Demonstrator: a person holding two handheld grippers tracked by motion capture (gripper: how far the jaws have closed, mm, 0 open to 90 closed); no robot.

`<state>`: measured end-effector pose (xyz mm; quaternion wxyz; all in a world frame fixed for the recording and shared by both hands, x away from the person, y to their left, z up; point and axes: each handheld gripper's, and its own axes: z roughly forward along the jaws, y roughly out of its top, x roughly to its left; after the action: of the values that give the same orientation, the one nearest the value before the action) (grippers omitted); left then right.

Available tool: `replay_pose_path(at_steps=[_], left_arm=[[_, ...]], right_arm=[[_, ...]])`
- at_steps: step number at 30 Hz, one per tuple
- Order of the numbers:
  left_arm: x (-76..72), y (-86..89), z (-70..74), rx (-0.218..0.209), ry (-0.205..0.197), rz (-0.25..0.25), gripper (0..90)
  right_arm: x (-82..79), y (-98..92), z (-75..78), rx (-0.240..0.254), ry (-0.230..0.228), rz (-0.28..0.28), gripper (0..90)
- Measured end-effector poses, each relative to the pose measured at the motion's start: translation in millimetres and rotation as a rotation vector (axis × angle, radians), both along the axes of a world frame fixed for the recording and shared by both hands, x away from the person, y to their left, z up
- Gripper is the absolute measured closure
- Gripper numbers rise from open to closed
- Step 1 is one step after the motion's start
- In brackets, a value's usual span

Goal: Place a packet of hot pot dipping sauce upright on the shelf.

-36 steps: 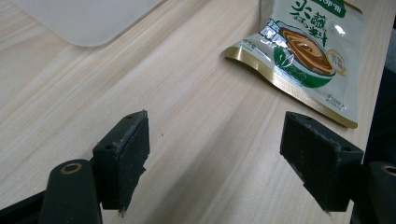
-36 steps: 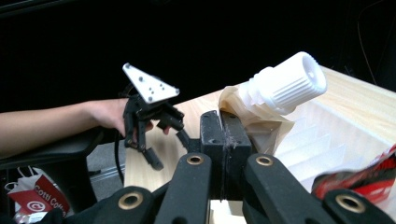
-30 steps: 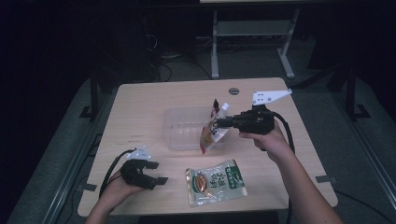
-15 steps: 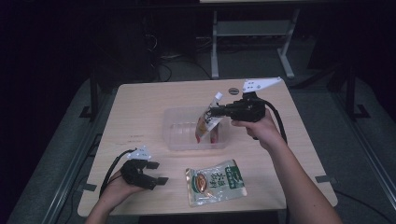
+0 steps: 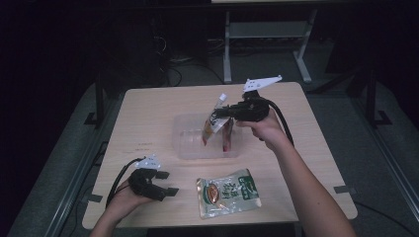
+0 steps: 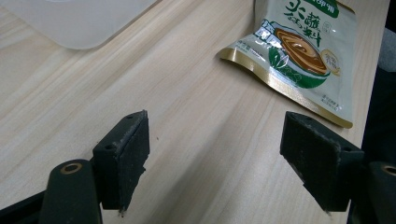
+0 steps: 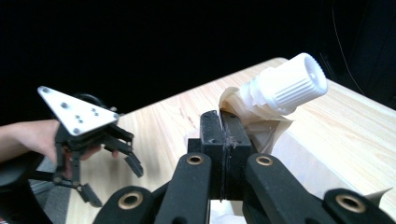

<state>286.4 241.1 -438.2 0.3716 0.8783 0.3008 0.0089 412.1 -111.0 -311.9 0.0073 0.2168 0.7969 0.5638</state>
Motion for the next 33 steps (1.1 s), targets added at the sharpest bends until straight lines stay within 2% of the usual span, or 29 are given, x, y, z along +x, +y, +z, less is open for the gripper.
replay_pose_path(at_steps=[8, 10, 21, 26, 29, 33], left_arm=[[0.5, -0.4, -0.2, 0.0, 0.005, -0.001, 23.8], [0.2, -0.5, -0.3, -0.002, 0.005, -0.002, 23.8], [0.0, -0.7, -0.9, -0.004, 0.015, -0.002, 23.8], [0.1, -1.5, -2.6, -0.018, 0.013, 0.001, 23.8], [0.4, -2.0, -2.7, -0.012, 0.017, -0.005, 23.8], [0.1, -3.8, -3.1, -0.006, 0.016, -0.012, 23.8]], right_arm=[[12.6, 6.2, -10.2, -0.02, 0.022, -0.015, 89.5], [15.8, 9.1, -15.0, -0.037, 0.031, -0.016, 89.5], [20.8, 22.0, -28.2, -0.104, 0.038, -0.016, 89.4], [23.1, 28.4, -33.2, -0.13, 0.041, -0.032, 89.3], [24.0, 31.4, -35.5, -0.138, 0.042, -0.04, 89.1], [24.0, 36.7, -37.8, -0.173, 0.036, -0.054, 87.8]])
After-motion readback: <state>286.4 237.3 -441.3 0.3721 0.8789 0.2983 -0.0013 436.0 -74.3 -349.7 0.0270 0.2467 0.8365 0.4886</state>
